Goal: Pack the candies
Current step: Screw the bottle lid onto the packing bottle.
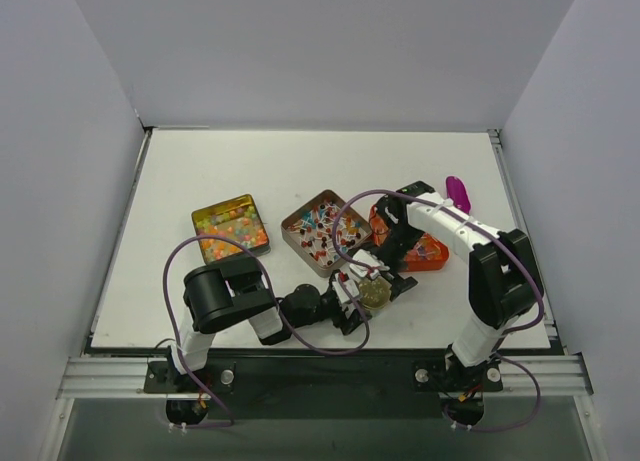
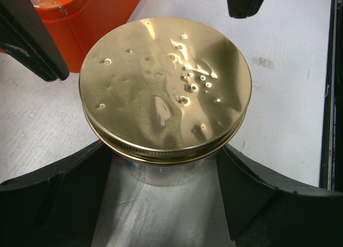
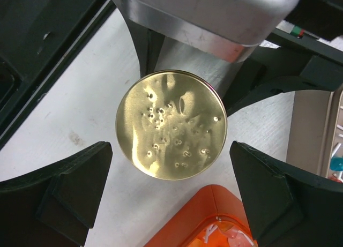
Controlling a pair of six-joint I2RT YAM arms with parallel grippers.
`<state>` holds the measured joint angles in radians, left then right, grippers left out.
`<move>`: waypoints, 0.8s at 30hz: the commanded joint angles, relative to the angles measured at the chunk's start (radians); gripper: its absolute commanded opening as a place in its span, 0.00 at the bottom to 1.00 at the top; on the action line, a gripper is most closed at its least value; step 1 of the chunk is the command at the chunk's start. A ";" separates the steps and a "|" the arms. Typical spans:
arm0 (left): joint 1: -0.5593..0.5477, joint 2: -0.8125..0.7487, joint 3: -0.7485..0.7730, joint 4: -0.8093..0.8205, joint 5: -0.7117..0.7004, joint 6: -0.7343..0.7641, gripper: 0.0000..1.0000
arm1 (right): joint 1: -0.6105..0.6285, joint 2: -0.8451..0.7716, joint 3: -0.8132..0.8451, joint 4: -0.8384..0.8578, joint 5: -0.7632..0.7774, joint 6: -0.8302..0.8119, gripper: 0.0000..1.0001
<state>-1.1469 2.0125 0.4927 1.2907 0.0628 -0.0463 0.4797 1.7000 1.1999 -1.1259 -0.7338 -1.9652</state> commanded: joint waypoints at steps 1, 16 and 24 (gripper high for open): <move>0.018 0.072 -0.048 -0.357 -0.001 -0.070 0.00 | 0.017 0.007 -0.013 0.015 0.002 0.029 1.00; 0.018 0.074 -0.046 -0.357 0.003 -0.075 0.00 | 0.048 -0.052 -0.092 0.118 0.022 0.081 1.00; 0.018 0.075 -0.046 -0.360 0.005 -0.076 0.00 | 0.054 -0.065 -0.114 0.123 0.017 0.063 1.00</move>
<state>-1.1435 2.0125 0.4927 1.2903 0.0689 -0.0452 0.5236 1.6600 1.1034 -0.9844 -0.7055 -1.8786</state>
